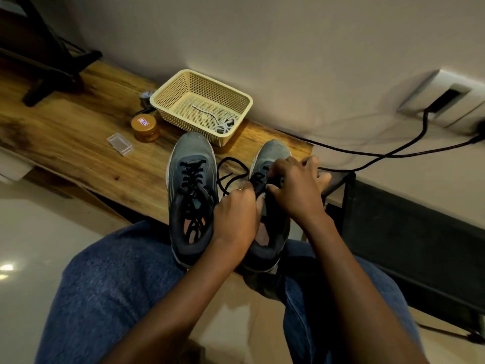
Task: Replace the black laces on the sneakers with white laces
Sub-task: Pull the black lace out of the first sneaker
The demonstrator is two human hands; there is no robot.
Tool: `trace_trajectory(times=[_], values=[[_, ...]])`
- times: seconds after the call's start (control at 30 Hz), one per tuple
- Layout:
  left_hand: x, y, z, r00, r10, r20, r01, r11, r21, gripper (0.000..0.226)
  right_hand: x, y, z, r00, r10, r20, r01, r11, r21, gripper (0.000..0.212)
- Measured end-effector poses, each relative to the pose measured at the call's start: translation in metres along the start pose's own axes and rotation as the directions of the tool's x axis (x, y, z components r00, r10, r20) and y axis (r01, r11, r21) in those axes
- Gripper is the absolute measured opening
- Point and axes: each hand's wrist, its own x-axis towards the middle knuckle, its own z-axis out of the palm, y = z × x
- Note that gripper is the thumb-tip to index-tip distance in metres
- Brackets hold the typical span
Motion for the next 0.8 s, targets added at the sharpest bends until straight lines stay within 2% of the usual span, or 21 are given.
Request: trace_trajectory(times=[0.07, 0.17, 0.27, 0.37, 0.4, 0.47, 0.5, 0.57, 0.63, 0.8], values=[[-0.001, 0.001, -0.002, 1.000, 0.023, 0.006, -0.023, 0.998, 0.054, 0.036, 0.000, -0.001, 0.000, 1.000, -0.019, -0.014, 0.019, 1.000, -0.023, 0.010], [0.000, 0.003, -0.001, 0.999, 0.033, 0.013, -0.034, 0.997, 0.068, 0.027, 0.000, -0.003, 0.001, 0.999, -0.031, -0.021, 0.030, 0.998, -0.051, 0.009], [0.000, 0.001, -0.001, 0.999, 0.038, 0.014, -0.039, 0.996, 0.077, 0.018, 0.001, -0.004, 0.004, 0.991, -0.027, -0.132, 0.013, 0.994, -0.107, 0.006], [-0.001, -0.003, 0.000, 0.999, 0.032, 0.022, -0.033, 0.997, 0.069, 0.017, 0.007, 0.010, -0.008, 0.916, 0.189, -0.354, -0.183, 0.982, 0.051, 0.008], [-0.001, -0.003, 0.000, 0.999, 0.031, 0.020, -0.032, 0.997, 0.069, 0.017, 0.009, 0.016, -0.014, 0.893, 0.245, -0.377, -0.210, 0.969, 0.133, 0.006], [-0.002, -0.004, -0.001, 0.999, 0.040, 0.012, -0.040, 0.997, 0.068, 0.018, 0.008, 0.022, -0.020, 0.920, 0.259, -0.293, -0.188, 0.950, 0.250, 0.006], [-0.003, -0.004, 0.000, 0.999, 0.045, 0.009, -0.045, 0.997, 0.067, 0.019, 0.006, 0.021, -0.019, 0.954, 0.207, -0.217, -0.150, 0.955, 0.255, 0.007], [-0.003, -0.003, -0.001, 0.999, 0.050, 0.007, -0.050, 0.997, 0.058, 0.023, 0.001, 0.015, -0.014, 0.995, 0.064, -0.073, -0.050, 0.983, 0.176, 0.011], [-0.002, -0.002, -0.002, 0.999, 0.048, 0.006, -0.049, 0.997, 0.053, 0.028, 0.001, 0.008, -0.007, 1.000, -0.016, 0.020, 0.014, 0.997, 0.081, 0.016], [0.000, -0.002, -0.001, 0.999, 0.051, 0.010, -0.051, 0.997, 0.055, 0.029, 0.002, -0.002, -0.002, 1.000, -0.011, 0.007, 0.011, 0.998, -0.056, 0.015]])
